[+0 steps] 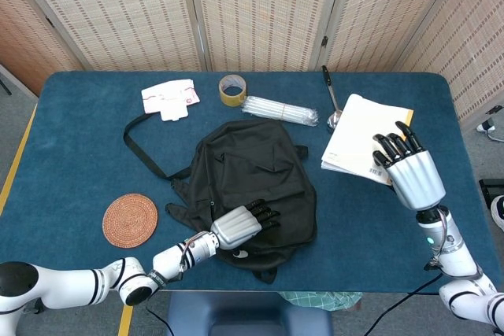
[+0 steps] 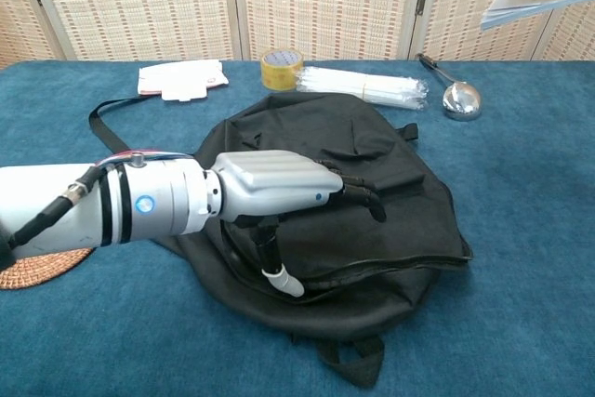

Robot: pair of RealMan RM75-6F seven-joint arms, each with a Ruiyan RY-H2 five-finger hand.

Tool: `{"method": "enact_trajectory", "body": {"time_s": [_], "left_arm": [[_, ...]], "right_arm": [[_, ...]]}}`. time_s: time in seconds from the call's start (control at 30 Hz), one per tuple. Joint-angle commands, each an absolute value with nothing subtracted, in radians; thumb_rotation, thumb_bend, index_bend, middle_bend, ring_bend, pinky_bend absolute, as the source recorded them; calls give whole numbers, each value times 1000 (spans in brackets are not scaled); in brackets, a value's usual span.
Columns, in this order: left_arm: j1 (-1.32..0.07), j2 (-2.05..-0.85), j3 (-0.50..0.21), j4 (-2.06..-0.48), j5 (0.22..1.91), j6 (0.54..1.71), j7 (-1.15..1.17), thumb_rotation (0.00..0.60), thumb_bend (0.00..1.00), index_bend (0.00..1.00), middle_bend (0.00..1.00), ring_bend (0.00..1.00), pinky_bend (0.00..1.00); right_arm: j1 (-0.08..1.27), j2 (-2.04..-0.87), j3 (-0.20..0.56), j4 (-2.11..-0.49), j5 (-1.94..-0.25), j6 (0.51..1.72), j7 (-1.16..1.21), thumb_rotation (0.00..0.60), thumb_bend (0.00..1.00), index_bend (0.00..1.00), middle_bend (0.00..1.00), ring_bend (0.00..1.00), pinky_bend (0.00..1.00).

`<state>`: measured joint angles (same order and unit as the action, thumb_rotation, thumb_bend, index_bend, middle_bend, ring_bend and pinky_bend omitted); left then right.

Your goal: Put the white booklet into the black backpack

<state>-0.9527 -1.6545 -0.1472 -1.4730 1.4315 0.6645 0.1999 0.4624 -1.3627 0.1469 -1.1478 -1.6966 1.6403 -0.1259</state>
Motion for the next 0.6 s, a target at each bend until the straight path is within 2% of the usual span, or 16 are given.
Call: {"method": "enact_trajectory", "body": {"time_s": [0.03,0.27,0.6], "left_arm": [[-950,-1660,-152,-1472,1413,684,194,600,221,285,118,136,51],[-954,-1644,-155,-1478,1380,688,140,600,242,323,135,145,51],[-952,-1668,-153,-1443,1359,717,91,600,343,403,177,180,60]], "right_arm": [[461,-1363,146,-1145,-1697,1640,-125,600,577,716,390,373,216],[459,-1368,147,-1140,-1700,1644,-119,600,577,716,390,372,217],[457,-1372,147,-1133,-1701,1644,-113,600,578,716,390,371,216]]}}
